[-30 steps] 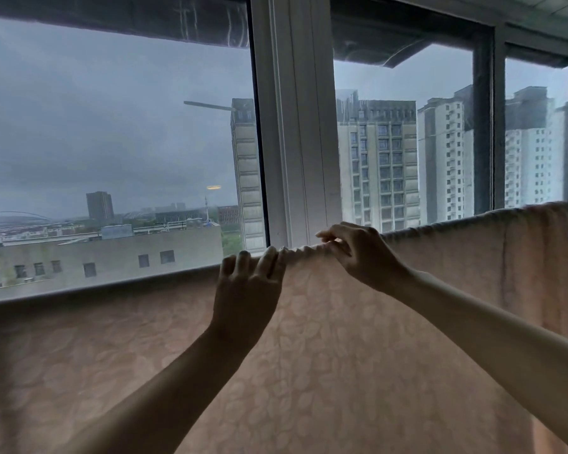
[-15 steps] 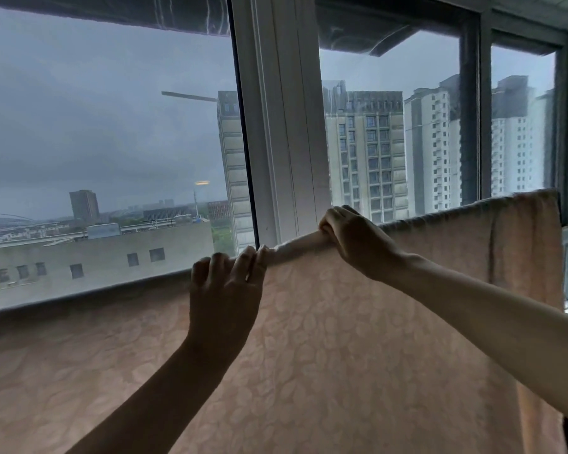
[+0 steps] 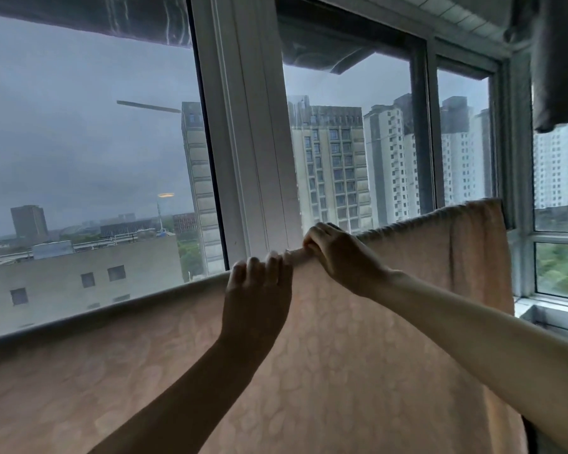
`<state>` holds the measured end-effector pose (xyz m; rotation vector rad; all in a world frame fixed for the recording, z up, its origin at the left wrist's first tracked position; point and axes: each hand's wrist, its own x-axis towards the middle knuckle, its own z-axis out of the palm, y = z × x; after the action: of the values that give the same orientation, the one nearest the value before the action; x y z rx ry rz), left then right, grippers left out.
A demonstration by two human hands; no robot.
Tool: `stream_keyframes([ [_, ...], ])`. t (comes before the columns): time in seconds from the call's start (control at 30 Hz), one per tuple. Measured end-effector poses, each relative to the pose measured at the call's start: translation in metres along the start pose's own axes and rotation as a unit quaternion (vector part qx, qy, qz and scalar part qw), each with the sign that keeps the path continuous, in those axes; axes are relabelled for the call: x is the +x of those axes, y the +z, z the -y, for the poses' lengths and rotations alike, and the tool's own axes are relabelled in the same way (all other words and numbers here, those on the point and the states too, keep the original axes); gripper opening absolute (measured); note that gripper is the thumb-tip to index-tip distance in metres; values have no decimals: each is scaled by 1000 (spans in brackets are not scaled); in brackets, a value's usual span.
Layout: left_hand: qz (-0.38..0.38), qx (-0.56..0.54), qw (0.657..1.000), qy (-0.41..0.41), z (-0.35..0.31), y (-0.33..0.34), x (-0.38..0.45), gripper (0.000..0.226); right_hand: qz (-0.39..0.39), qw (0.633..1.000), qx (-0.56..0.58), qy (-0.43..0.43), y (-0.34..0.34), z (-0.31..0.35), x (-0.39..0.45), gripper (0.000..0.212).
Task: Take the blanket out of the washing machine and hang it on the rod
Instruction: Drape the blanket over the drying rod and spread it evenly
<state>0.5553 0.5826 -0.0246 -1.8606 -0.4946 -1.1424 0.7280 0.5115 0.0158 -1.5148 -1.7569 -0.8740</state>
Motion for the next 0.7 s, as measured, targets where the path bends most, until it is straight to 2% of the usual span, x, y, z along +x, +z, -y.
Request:
stream_keyframes([
  [0.13, 8, 21, 1000, -4, -4, 10, 1, 53, 27, 999, -3, 30, 0, -15, -1, 21],
  [0.23, -5, 2, 1000, -11, -6, 12, 3, 39, 27, 997, -17, 69, -2, -35, -6, 27],
  [0.33, -16, -2, 1000, -11, -6, 12, 3, 38, 23, 995, -12, 94, -6, -53, -10, 24],
  [0.47, -24, 7, 999, -19, -4, 14, 1, 38, 27, 998, -5, 54, -10, -61, -11, 15],
  [0.7, -12, 32, 999, -29, -6, 9, -1, 40, -40, 999, -20, 16, -2, -55, -11, 4],
])
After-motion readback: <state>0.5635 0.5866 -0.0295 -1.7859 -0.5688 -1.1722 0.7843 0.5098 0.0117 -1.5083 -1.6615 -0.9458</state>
